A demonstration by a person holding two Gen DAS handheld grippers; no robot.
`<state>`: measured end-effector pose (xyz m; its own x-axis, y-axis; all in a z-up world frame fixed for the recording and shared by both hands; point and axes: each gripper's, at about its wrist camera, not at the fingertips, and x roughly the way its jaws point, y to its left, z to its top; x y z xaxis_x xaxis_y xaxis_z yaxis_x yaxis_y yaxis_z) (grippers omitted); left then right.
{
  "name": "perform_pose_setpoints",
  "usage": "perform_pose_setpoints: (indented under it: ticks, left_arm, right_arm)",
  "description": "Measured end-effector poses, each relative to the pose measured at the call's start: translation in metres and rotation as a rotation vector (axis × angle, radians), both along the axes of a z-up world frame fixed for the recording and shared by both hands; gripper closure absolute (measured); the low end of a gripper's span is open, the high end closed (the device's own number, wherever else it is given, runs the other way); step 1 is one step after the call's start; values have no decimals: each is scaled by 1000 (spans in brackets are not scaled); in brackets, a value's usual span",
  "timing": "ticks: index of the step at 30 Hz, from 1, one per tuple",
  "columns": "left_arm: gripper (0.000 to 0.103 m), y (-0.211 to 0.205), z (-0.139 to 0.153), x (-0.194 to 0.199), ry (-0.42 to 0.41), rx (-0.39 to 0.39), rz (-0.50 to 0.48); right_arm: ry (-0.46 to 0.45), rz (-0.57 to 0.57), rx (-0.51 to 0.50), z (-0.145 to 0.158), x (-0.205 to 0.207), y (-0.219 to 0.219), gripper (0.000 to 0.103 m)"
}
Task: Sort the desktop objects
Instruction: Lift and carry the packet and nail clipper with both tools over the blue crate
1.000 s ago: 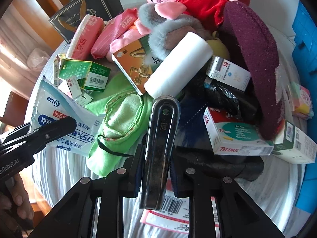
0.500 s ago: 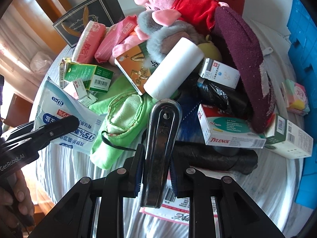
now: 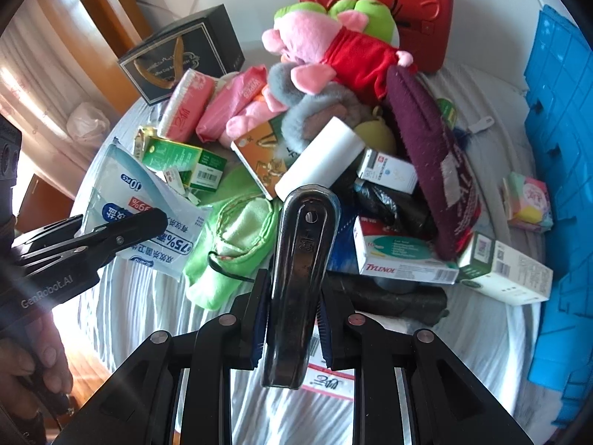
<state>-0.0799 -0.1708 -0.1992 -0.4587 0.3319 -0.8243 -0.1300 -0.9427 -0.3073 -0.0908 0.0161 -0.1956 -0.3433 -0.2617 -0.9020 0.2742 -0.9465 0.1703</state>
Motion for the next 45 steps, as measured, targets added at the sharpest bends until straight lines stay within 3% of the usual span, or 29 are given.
perform_pose_setpoints:
  ticks: [19,45]
  left_arm:
    - [79,61,78,-4,125,-32,-26]
    - [79,165,162,-6,236,-63,-8]
  right_arm:
    - [123,39,-46,81,18,48,80]
    - [301,89,-173,184,33,141,80]
